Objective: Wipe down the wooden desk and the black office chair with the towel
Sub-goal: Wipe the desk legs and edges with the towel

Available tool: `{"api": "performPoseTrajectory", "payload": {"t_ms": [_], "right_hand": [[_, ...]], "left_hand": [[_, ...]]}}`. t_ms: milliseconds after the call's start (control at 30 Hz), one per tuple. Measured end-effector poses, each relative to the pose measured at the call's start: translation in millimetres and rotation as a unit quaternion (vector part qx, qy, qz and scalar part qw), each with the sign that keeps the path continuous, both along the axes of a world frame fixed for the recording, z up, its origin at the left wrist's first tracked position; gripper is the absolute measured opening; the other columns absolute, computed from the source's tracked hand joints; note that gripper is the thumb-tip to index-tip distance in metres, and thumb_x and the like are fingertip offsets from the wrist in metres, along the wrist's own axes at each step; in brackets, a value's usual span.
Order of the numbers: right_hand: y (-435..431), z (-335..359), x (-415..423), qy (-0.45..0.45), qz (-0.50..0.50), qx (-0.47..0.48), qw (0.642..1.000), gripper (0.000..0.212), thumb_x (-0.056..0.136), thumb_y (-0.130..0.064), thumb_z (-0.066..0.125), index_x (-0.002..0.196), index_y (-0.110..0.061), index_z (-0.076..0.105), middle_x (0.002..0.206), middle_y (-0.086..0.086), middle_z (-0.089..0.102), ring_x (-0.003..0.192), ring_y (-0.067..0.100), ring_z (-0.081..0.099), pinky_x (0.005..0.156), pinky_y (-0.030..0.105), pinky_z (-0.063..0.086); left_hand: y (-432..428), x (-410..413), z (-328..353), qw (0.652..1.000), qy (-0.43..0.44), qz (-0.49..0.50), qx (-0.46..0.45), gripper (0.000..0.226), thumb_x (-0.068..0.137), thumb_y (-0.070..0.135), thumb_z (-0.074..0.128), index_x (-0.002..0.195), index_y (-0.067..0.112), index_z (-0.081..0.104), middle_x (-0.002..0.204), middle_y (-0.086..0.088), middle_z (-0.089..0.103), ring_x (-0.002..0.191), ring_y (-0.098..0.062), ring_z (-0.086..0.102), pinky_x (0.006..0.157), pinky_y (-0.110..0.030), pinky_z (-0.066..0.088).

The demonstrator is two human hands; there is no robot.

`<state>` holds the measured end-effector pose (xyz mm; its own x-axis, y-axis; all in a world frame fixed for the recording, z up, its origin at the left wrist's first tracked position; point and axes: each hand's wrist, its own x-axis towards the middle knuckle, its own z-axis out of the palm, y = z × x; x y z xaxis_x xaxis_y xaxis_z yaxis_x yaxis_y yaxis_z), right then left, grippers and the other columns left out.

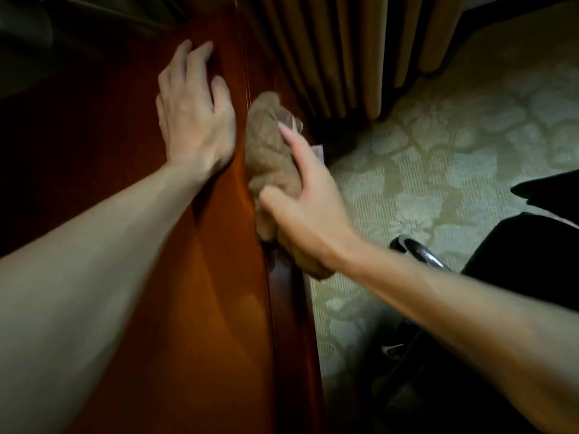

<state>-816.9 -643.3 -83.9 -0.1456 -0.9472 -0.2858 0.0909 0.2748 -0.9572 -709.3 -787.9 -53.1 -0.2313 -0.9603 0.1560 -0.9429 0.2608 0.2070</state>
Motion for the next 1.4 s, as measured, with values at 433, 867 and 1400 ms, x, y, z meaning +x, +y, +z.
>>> {"api": "performPoseTrajectory", "payload": {"t_ms": [433,867,1400], "right_hand": [[241,-24,37,0.025,0.149,0.001,0.989,0.082,0.073,-0.035,0.06,0.149,-0.048,0.035,0.106,-0.007,0.074,0.088,0.005,0.069,0.089,0.032,0.057],[158,12,54,-0.061,-0.016,0.032,0.998,0.082,0.084,-0.021,0.06,0.155,-0.049,0.028,0.15,-0.004,0.044,0.109,0.0,0.038,0.102,0.03,0.038],[409,10,33,-0.132,0.19,0.178,0.956,0.077,0.07,-0.016,0.06,0.143,-0.04,0.053,0.128,-0.007,0.068,0.11,0.005,0.068,0.097,0.026,0.055]], "left_hand": [[56,1,0,0.987,0.051,0.003,-0.155,0.045,0.103,0.033,0.031,0.128,0.009,0.059,0.127,-0.012,0.061,0.117,-0.023,0.055,0.094,-0.018,0.034],[279,81,26,0.997,0.056,-0.023,0.054,0.045,0.104,0.032,0.051,0.146,0.018,0.049,0.156,-0.003,0.041,0.146,-0.014,0.032,0.114,-0.018,0.02],[406,47,21,0.981,0.18,-0.063,0.046,0.042,0.105,0.042,0.043,0.134,0.016,0.06,0.146,0.0,0.051,0.136,-0.011,0.043,0.11,-0.019,0.029]]}}
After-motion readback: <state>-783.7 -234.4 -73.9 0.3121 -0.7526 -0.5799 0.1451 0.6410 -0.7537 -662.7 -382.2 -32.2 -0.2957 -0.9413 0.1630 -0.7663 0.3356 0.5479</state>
